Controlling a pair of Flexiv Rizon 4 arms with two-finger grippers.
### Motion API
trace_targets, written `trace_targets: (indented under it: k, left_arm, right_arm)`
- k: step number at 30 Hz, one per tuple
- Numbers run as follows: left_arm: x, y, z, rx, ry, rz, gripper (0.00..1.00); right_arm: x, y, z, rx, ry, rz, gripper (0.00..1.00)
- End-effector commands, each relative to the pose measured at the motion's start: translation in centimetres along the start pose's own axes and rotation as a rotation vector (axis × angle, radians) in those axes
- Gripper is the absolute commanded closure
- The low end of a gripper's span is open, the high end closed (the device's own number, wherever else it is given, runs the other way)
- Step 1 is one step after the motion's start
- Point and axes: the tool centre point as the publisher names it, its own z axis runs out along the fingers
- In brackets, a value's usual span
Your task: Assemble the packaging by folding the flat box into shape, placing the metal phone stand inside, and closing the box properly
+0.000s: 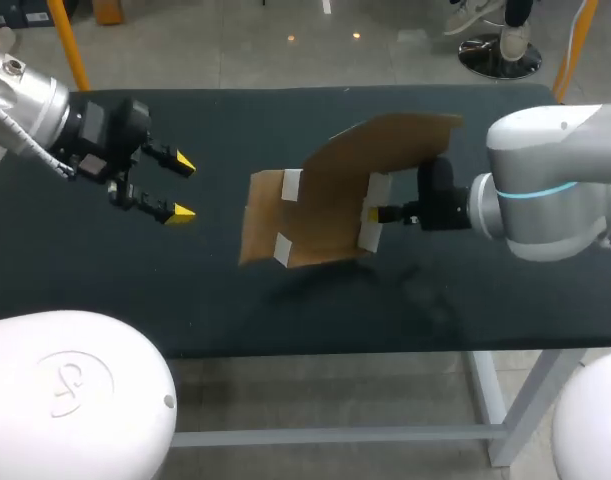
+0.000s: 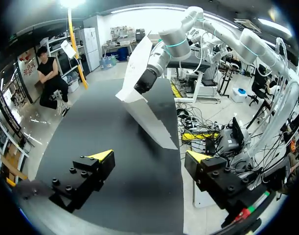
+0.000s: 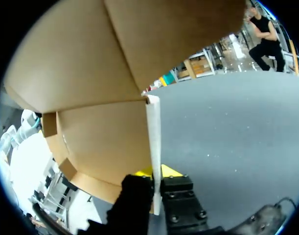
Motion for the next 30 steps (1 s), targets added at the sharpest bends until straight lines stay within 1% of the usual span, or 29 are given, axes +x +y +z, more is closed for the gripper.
trace_targets:
  k: [1,6,7,8,9,11,15,19,24,26,30]
  left_arm:
    - [-0.4,-0.2,-0.1,-0.025,0.042,-0.001,0.0]
    - [-0.4,-0.2,-0.1,-0.025,0.042,-0.001,0.0]
    - [-0.4,-0.2,-0.1,-0.025,0.042,-0.001,0.0]
    - [-0.7,-0.2,0.2,-0.029,0.043,-0.002,0.0]
    - [-1.0,-0.1,0.5,-0.048,0.034,-0.006,0.0]
    - [-1.3,0.4,0.8,-0.049,0.036,0.005,0.0]
    - [-1.5,1.4,0.8,-0.047,0.026,0.003,0.0]
    - [-1.4,1.8,0.9,-0.054,-0.006,0.015,0.0]
    - [-1.3,2.0,1.5,-0.103,-0.054,0.047,0.0]
    - [-1.2,2.2,1.5,-0.117,-0.072,0.055,0.0]
    - [-1.2,2.6,1.5,-0.143,-0.092,0.06,0.0]
  right_arm:
    - [0.2,0.4,0.0,0.212,-0.004,0.002,1.0]
    - [0.2,0.4,0.0,0.212,-0.004,0.002,1.0]
    - [0.1,0.2,-0.1,0.235,-0.022,0.015,1.0]
    - [0.1,0.1,-0.1,0.246,-0.022,0.03,1.0]
    - [0.0,0.1,-0.3,0.267,-0.025,0.061,1.0]
    - [-0.3,-0.1,-0.6,0.317,-0.089,0.083,1.0]
    - [-0.9,-0.2,-1.3,0.357,-0.127,0.151,1.0]
    - [-1.1,-0.6,-1.3,0.404,-0.15,0.173,1.0]
    - [-0.9,-1.3,-1.0,0.452,-0.191,0.197,1.0]
    - [-0.8,-1.4,-1.0,0.458,-0.202,0.208,1.0]
    - [-0.7,-1.7,-1.2,0.495,-0.266,0.244,1.0]
